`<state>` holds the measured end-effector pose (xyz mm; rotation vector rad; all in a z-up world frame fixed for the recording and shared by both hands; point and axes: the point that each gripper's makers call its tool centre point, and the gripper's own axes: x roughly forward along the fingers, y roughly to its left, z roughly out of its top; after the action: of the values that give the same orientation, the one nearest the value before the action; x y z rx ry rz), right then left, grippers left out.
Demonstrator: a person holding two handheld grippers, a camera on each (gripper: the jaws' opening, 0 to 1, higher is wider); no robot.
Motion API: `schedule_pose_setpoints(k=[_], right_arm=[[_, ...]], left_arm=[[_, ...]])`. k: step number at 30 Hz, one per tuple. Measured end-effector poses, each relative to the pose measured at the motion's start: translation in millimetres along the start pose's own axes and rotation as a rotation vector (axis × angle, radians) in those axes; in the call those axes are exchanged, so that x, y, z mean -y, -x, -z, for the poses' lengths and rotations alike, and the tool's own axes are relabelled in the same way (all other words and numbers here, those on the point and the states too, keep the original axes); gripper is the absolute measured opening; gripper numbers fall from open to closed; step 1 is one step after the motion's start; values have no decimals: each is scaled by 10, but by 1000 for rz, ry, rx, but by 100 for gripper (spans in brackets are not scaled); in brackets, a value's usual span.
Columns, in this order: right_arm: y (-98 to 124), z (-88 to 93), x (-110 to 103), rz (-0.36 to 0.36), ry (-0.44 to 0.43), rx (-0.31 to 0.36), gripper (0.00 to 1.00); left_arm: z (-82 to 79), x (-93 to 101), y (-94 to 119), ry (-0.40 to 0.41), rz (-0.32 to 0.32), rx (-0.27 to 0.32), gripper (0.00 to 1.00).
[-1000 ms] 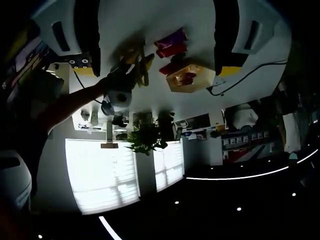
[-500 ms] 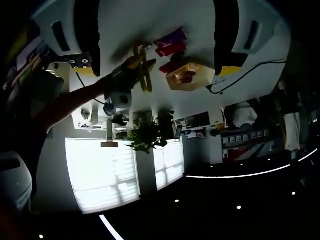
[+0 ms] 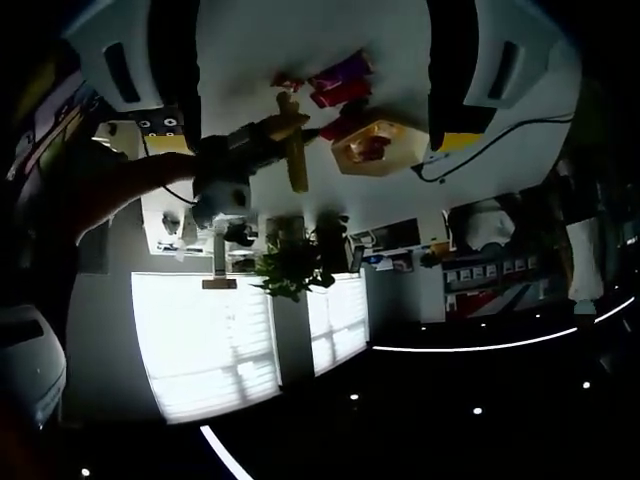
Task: Place the target food into the container with the food tongs after gripping and lifting it, then release it inside without dropping or visibly crushing the food.
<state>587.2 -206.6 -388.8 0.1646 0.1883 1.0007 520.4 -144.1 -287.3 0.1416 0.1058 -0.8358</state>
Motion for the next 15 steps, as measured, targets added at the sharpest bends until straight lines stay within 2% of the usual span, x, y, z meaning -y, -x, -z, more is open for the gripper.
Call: schedule_pose_setpoints(k=[2,3,4,6,7,9,10,11,13,14,15], right_arm=[[3,-23,85,75,-46,28,20],[4,-53,77,99,-49,53,20],[11,-50,85,142,-20,47,21],[3,-50,44,168,-19,50,21],[-8,-73,-10,190,9,64,21],[-13,-42,-45,256,91,37,21],[-3,-21,-17,319,117,27,21],[-10,4,-30,338,115,22,21],[-2,6,-13,396,194,17,22],[-2,31,2,427,209,13,22],[-18,61,-22,426,172,18,22]], left_arm=[[9,1,9,2,2,1,100],[16,1,16,3,4,2,100],[24,-1,21,4,4,2,100],[38,-7,28,6,4,-1,100],[47,-14,34,10,2,-1,100],[55,-18,41,17,2,1,100],[57,-16,44,19,2,2,100],[59,-18,46,19,2,3,100],[63,-20,52,20,1,3,100],[63,-24,57,22,0,3,99],[62,-30,62,24,-2,3,99]])
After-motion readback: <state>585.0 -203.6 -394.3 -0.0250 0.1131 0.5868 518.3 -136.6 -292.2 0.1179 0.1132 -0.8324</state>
